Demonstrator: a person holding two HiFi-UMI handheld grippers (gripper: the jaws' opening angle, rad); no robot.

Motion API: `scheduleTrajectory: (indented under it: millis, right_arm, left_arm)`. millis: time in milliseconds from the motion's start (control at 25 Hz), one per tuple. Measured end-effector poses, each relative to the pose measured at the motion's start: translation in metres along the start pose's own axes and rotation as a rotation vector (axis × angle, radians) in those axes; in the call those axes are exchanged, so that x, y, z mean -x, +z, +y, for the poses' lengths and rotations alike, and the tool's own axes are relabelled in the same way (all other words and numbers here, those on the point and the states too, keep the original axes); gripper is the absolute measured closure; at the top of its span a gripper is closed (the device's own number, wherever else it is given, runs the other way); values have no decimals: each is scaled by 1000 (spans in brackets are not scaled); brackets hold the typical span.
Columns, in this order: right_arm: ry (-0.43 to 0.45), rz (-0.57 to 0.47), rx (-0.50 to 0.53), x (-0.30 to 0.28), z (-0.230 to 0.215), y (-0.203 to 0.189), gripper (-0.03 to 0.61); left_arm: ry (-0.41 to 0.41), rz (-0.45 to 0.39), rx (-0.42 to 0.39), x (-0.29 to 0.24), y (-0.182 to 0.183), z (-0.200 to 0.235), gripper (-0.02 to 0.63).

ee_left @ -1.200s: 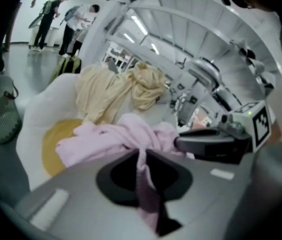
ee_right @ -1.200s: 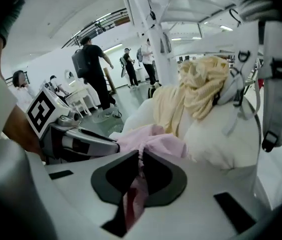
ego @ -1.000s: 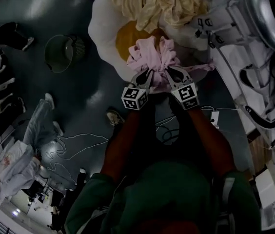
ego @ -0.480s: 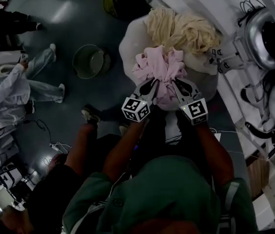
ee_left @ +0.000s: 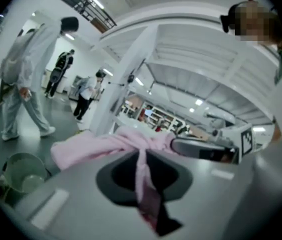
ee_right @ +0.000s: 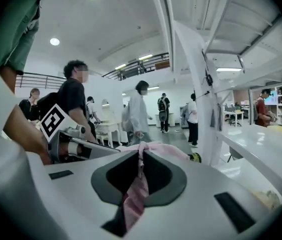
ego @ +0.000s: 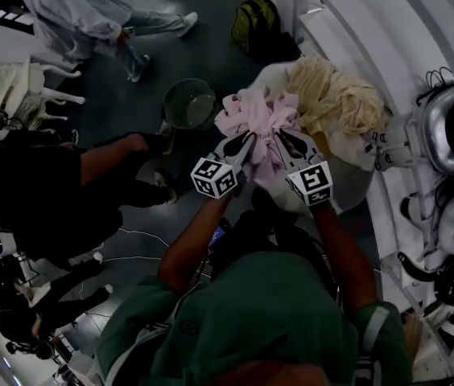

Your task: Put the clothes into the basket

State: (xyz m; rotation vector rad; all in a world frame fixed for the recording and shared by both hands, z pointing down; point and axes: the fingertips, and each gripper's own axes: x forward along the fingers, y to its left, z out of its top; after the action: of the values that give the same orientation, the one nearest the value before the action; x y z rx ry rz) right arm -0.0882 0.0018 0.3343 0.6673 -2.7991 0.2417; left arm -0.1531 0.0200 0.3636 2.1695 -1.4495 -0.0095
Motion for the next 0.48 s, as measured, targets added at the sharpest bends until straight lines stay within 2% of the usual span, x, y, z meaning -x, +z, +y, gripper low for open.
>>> scheduleTrajectory:
  millis: [240,480]
  right_arm:
    - [120,-33,55,-64,29,40,551]
    - [189,16,80,-165,57,48,552]
  left_arm:
    - [106,-84,-7,34,36,49,577]
    - [177,-127,76,57,51,149,577]
